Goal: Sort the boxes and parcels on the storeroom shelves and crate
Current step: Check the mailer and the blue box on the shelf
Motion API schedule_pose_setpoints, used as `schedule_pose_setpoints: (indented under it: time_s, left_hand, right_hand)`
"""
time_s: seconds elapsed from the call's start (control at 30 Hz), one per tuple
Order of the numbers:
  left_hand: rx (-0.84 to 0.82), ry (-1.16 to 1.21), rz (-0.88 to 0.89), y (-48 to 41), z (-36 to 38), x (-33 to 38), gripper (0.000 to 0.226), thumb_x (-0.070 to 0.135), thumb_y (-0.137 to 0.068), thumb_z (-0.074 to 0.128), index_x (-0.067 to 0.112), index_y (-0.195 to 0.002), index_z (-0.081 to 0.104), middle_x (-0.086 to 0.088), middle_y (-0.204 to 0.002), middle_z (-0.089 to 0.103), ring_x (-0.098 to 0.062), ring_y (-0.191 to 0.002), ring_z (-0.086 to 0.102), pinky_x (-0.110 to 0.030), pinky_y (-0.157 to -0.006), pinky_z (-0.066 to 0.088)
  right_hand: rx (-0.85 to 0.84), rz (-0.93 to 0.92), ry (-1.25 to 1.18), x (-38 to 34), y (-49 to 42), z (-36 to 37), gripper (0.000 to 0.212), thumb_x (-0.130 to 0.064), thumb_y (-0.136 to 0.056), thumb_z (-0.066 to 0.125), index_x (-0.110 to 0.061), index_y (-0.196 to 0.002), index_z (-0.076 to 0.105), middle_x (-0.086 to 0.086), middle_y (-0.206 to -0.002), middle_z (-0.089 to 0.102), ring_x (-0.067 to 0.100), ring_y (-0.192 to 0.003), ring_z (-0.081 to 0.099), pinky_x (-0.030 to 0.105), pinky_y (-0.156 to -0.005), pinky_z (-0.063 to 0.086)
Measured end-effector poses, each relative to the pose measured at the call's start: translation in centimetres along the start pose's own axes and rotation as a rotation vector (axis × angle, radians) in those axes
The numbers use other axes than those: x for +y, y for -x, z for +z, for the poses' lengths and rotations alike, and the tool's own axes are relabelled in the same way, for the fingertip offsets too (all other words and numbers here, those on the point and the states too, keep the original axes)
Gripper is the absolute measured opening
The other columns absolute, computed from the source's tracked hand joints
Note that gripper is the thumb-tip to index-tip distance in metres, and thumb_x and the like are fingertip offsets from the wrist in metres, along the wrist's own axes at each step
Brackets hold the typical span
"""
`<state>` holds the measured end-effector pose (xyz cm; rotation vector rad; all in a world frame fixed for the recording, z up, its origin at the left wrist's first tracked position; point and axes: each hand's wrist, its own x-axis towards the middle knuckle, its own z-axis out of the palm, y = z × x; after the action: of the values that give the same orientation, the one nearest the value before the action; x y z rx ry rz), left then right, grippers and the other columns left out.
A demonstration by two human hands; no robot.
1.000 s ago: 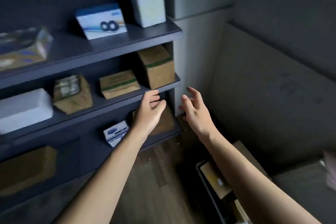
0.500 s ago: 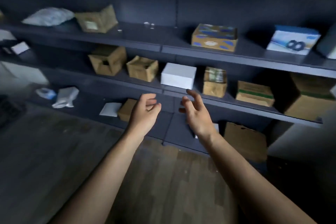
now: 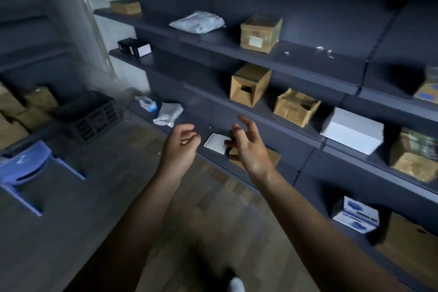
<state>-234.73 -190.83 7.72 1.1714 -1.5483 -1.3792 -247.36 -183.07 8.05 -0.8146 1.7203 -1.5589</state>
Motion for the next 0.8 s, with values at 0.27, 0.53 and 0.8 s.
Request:
schedule_pose_setpoints:
  time_s: [0.27, 0.53, 0.8]
  left_hand:
    - [0.029, -0.071, -0.031, -13.7, -7.9, -3.6, 0.031, 0.016, -0.091, 0.055, 0.006, -0.12, 0.057, -0.009, -0.111, 0.063, 0.005, -0.09, 0.059, -0.021, -0.088, 0.048]
    - [0.216, -0.018, -0.169, -30.5, -16.1, -4.4, 0.019, 0.002, -0.093, 0.055, 0.012, -0.109, 0.054, -0.018, -0.108, 0.059, -0.026, -0.09, 0.06, -0.035, -0.07, 0.052]
    - [0.176, -0.035, -0.164, -43.8, -22.9, -5.3, 0.026, 0.004, -0.095, 0.053, 0.007, -0.12, 0.053, -0.013, -0.106, 0.058, -0.024, -0.097, 0.059, -0.028, -0.069, 0.051]
  right_hand:
    - [-0.067, -0.023, 0.0, 1.2, -13.0, 12.9, 0.038, -0.031, -0.101, 0.045, -0.029, -0.138, 0.038, -0.014, -0.091, 0.061, 0.013, -0.095, 0.064, 0.044, -0.091, 0.051]
    - [-0.109, 0.002, -0.095, 0.5, -29.7, 26.5, 0.036, -0.025, -0.101, 0.046, -0.028, -0.137, 0.041, -0.012, -0.097, 0.059, 0.016, -0.094, 0.064, 0.042, -0.089, 0.049]
    - [-0.118, 0.053, -0.012, 1.1, -40.7, 37.0, 0.039, -0.031, -0.099, 0.047, -0.029, -0.138, 0.04, -0.016, -0.095, 0.059, 0.018, -0.103, 0.062, 0.048, -0.097, 0.049]
